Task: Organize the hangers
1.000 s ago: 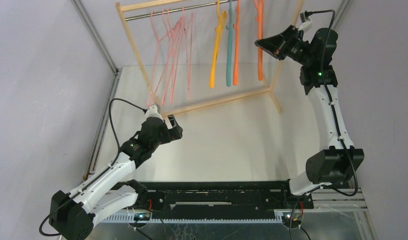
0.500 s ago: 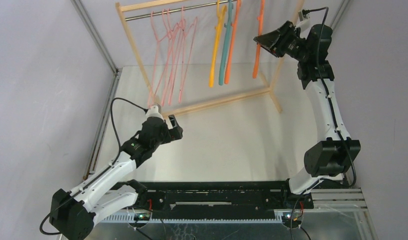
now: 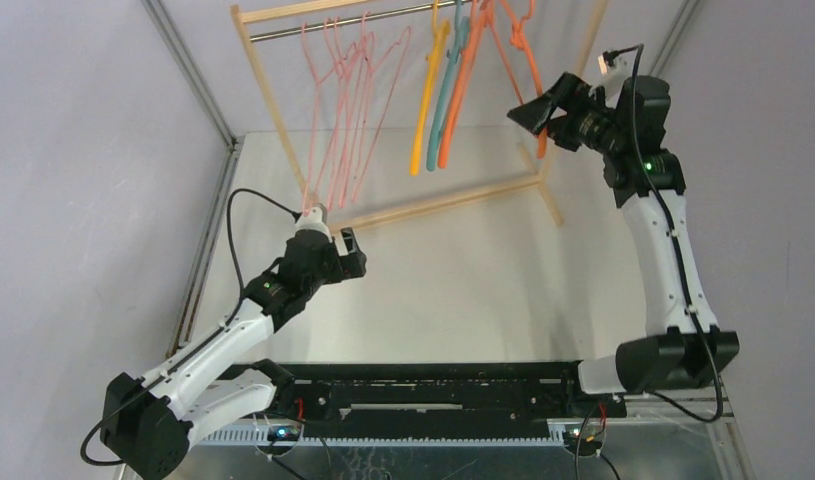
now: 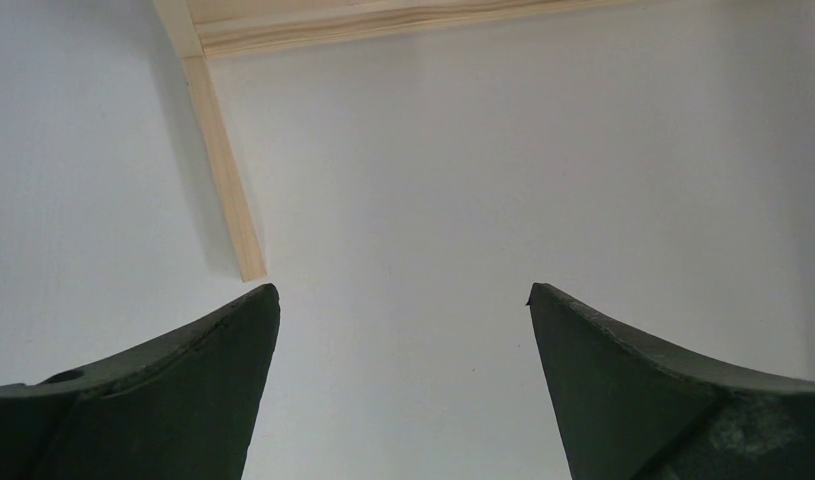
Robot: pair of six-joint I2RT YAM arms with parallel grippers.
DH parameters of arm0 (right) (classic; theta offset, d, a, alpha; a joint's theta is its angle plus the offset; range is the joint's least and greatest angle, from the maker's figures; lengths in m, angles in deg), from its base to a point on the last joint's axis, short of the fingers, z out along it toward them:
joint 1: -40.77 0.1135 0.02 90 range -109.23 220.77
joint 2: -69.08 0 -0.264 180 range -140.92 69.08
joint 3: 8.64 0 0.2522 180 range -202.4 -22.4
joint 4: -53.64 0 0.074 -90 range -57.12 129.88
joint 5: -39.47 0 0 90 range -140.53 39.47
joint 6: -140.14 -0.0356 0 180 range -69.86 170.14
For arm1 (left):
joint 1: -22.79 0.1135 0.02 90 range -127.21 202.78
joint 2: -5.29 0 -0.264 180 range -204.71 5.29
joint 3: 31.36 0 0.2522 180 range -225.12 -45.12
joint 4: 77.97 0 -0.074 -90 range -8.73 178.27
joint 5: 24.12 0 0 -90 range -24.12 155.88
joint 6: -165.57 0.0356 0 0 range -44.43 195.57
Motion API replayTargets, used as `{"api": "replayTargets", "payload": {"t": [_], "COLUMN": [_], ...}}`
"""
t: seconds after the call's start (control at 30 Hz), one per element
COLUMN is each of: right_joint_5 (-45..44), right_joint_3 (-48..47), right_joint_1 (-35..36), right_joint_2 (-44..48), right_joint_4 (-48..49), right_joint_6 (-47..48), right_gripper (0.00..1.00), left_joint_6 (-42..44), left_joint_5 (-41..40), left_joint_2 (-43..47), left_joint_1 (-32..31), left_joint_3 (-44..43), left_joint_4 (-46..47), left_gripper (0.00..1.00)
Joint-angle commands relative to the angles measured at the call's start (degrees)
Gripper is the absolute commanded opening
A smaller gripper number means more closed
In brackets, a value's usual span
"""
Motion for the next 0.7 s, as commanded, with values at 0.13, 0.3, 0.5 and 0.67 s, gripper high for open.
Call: {"api": "replayTargets", "payload": {"t": [0.13, 0.3, 0.5, 0.67], "right_joint_5": [-4.58, -17.22, -32.34, -37.55], "right_joint_3": [13.41, 19.63, 34.15, 44.04], "right_joint_1": [2.58, 8.44, 12.27, 12.32], "right_joint_2": [16.9, 22.8, 28.33, 31.31], "right_joint_4": [-4.7, -10.81, -7.91, -1.37], "right_joint_6": [14.14, 20.38, 23.39, 29.37], "right_gripper": [1.0, 1.0, 1.0, 1.0], "left_joint_6": [5.95, 7.84, 9.53, 11.28], "left_joint_5": [2.04, 2.29, 2.01, 0.02], "left_joint_2": [1.58, 2.01, 0.93, 0.63], "left_joint_1": [0.37, 0.32, 0.42, 0.29], "left_joint_3": [-0.16, 0.08, 0.96, 1.97], "left_joint_4": [5.19, 6.42, 9.34, 11.42], "left_gripper": [1.0, 0.99, 0.99, 0.99]}}
